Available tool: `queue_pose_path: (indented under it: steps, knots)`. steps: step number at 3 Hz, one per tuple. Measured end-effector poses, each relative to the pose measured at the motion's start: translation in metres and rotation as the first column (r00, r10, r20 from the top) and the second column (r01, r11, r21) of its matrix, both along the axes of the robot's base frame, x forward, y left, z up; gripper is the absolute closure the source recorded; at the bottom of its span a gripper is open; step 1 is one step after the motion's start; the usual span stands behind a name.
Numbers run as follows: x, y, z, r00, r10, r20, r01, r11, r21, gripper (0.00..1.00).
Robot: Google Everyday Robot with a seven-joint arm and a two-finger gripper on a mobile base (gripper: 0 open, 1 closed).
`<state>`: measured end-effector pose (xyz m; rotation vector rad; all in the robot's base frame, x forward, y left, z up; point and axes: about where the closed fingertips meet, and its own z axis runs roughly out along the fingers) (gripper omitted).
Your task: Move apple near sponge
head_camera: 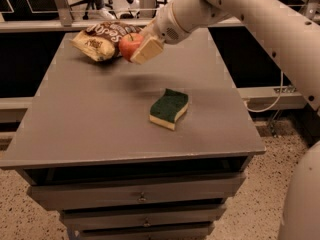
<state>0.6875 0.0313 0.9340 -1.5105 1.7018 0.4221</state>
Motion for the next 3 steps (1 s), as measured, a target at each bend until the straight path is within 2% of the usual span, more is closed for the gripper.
queue_pose_path:
  steps: [1, 2, 3]
  knots:
    - [0.014, -0.041, -0.002, 0.9974, -0.071, 0.013, 0.071, 0.996, -0.054, 1.0]
    - [0.014, -0.069, -0.012, 0.9966, -0.082, -0.003, 0.081, 0.991, -0.103, 1.0]
    - [-0.001, -0.082, -0.029, 0.9982, -0.043, -0.041, 0.038, 0.993, -0.113, 1.0]
